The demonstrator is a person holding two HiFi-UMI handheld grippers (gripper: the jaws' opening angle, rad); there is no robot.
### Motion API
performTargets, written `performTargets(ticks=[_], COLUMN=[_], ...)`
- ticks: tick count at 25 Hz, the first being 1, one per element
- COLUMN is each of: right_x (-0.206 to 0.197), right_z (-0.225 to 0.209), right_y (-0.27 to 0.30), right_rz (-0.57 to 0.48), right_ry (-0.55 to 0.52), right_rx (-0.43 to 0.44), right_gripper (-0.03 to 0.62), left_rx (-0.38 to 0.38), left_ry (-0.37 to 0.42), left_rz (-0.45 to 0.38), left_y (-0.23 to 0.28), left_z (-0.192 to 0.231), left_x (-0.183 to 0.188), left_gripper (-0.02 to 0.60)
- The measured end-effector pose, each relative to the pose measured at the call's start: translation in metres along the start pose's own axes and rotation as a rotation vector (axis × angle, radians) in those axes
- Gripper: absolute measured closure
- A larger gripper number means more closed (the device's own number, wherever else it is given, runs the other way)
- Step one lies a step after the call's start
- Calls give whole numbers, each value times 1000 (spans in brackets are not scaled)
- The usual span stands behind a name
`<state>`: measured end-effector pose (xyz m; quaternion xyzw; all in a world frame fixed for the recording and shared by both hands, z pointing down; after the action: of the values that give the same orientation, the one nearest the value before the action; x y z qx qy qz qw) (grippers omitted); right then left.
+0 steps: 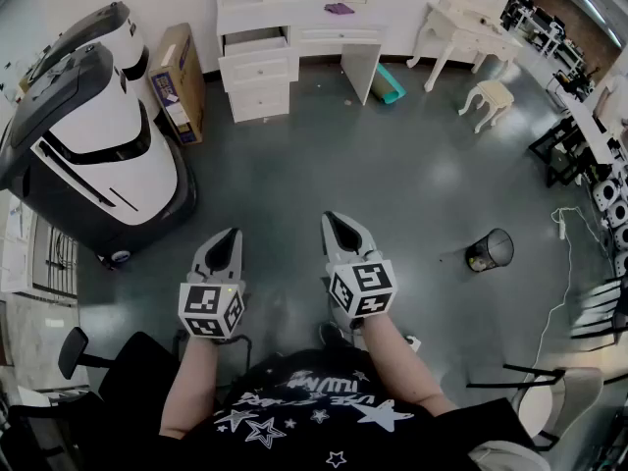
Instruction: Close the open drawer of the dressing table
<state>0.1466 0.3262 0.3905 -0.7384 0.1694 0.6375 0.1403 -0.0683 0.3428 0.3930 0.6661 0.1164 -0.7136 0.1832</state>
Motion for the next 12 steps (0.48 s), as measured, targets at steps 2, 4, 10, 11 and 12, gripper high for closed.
performTargets(ticks=[2, 4, 10, 11, 12], right_x=[1, 1, 3, 3, 3], right_z=[6, 12, 23, 24, 24], right_y=[-1, -3, -7, -8, -9], right_rz=[2, 0, -12, -11, -10], right_ry=[-3, -3, -20, -20, -20], right_rx=[5, 5, -8, -9, -11], right_gripper=[592, 592, 591, 592, 592], left_rx=[-7, -12, -18, -18, -18], left_ry=[4, 5, 3, 2, -1], left_rz=[-10, -15, -21, -20, -19], left_y=[-4, -8, -15, -16, -16], left_z=[0, 1, 5, 5, 6], left_x=[3, 4, 4, 4, 4], left_gripper=[572, 572, 572, 572, 572])
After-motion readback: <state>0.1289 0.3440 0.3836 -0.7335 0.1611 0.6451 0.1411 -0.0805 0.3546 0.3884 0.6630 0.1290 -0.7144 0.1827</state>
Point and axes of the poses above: the fingertips, and each gripper's own axes: y forward along the fingers, z to its left, x out of its top, the point moved 5 cm from there along -y, backward along the fingers, and after that the axes turned 7 degrees about -z, right-handed, at the moved point
